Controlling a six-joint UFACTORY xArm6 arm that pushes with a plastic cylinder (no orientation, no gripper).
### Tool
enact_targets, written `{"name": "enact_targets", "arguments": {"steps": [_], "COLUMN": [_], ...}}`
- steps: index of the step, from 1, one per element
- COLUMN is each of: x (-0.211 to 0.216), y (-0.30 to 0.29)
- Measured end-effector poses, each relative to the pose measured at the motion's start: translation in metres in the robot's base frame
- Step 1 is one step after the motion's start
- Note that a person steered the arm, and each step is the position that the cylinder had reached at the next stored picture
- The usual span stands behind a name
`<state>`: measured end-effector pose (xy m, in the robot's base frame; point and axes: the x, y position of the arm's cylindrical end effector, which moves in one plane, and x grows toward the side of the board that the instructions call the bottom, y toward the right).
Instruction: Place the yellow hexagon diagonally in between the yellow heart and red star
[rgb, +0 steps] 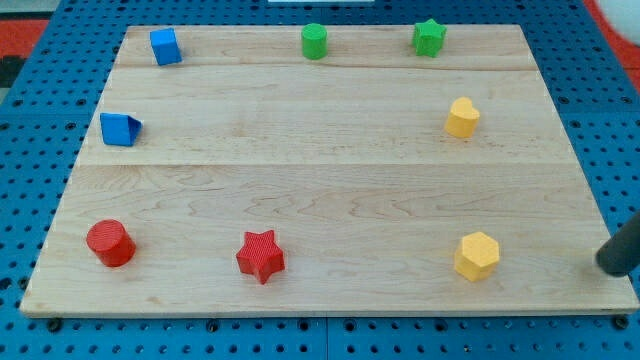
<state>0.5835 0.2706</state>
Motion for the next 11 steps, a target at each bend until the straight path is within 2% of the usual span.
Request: {"name": "enact_targets", "arguments": {"steps": [1, 2, 3, 4, 5, 6, 7, 8, 9, 10, 11], "x": [-0.021, 0.000, -0.002, -0.049, -0.002, 0.016, -0.045, -0.052, -0.047, -0.115, -0.100], "y": [-0.061, -0.062, -0.094, -0.179, -0.168, -0.214, -0.238, -0.235, -0.207, -0.200, -0.213]}}
